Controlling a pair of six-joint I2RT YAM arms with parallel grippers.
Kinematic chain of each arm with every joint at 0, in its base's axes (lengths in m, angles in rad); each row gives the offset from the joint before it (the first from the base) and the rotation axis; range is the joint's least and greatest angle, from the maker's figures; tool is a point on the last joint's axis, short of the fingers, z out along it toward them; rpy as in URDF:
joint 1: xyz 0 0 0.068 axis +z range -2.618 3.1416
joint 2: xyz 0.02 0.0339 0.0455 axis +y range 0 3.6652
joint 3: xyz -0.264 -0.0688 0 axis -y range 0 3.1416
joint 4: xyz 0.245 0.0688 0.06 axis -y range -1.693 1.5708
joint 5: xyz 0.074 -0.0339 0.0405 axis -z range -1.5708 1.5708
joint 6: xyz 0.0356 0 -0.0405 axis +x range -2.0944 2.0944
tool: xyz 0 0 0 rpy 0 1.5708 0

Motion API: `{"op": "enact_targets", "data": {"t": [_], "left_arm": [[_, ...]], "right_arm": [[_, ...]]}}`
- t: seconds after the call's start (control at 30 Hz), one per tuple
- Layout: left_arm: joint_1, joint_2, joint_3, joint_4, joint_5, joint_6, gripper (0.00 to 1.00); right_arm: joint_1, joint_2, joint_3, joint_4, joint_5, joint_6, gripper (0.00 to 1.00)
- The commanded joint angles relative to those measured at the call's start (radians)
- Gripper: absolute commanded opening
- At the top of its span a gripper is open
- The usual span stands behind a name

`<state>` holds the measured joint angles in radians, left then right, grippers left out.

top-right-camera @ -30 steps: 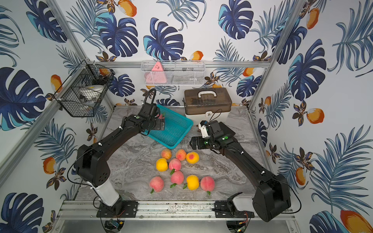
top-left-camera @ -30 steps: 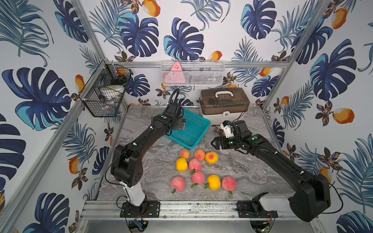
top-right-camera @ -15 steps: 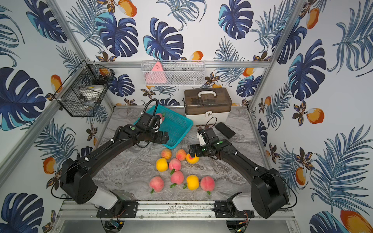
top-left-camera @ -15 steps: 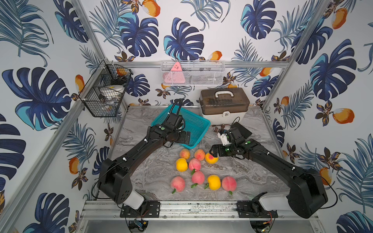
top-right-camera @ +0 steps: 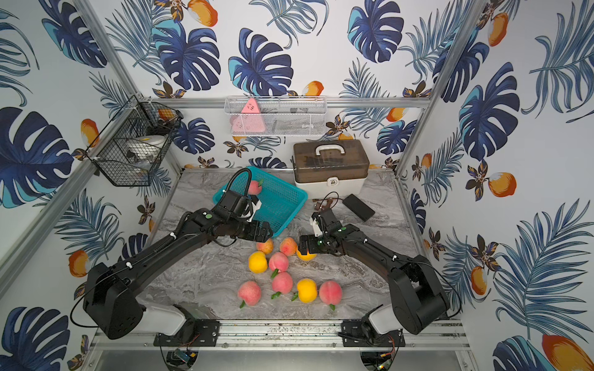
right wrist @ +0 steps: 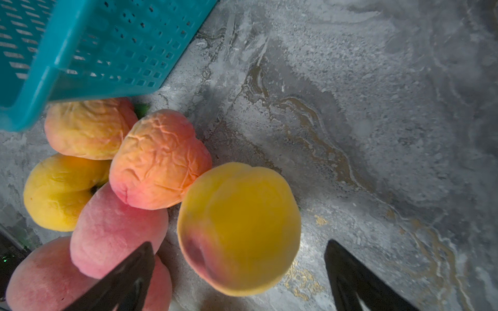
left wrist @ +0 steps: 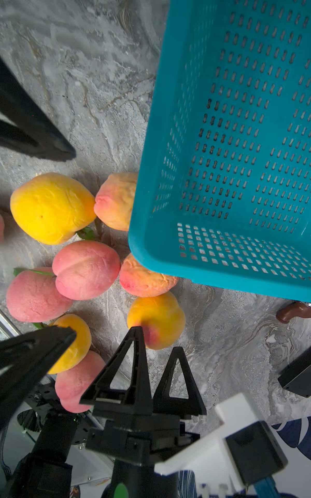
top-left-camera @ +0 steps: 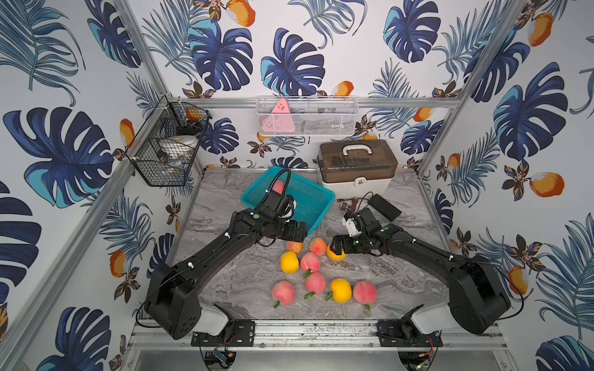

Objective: Put the peaches into the basket
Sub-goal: Pick up the peach from the center of the board.

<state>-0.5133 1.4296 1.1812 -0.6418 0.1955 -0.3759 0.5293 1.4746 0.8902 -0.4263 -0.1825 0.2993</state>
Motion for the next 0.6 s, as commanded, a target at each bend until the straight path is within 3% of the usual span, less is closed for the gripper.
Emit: {"op": "enact_targets", "data": {"t": [0.0, 0.57], "left_arm": [[-0.007, 0.0, -0.009, 0.042, 0.027, -0.024, 0.99], [-0.015, 0.009, -0.034, 0.078, 0.027, -0.049, 0.98]], "right_arm": [[0.001, 0.017, -0.007, 0.035, -0.001, 0.009, 1.0], [0.003, 0.081, -0.02, 0.082, -0.006, 0.003, 0.91]]}}
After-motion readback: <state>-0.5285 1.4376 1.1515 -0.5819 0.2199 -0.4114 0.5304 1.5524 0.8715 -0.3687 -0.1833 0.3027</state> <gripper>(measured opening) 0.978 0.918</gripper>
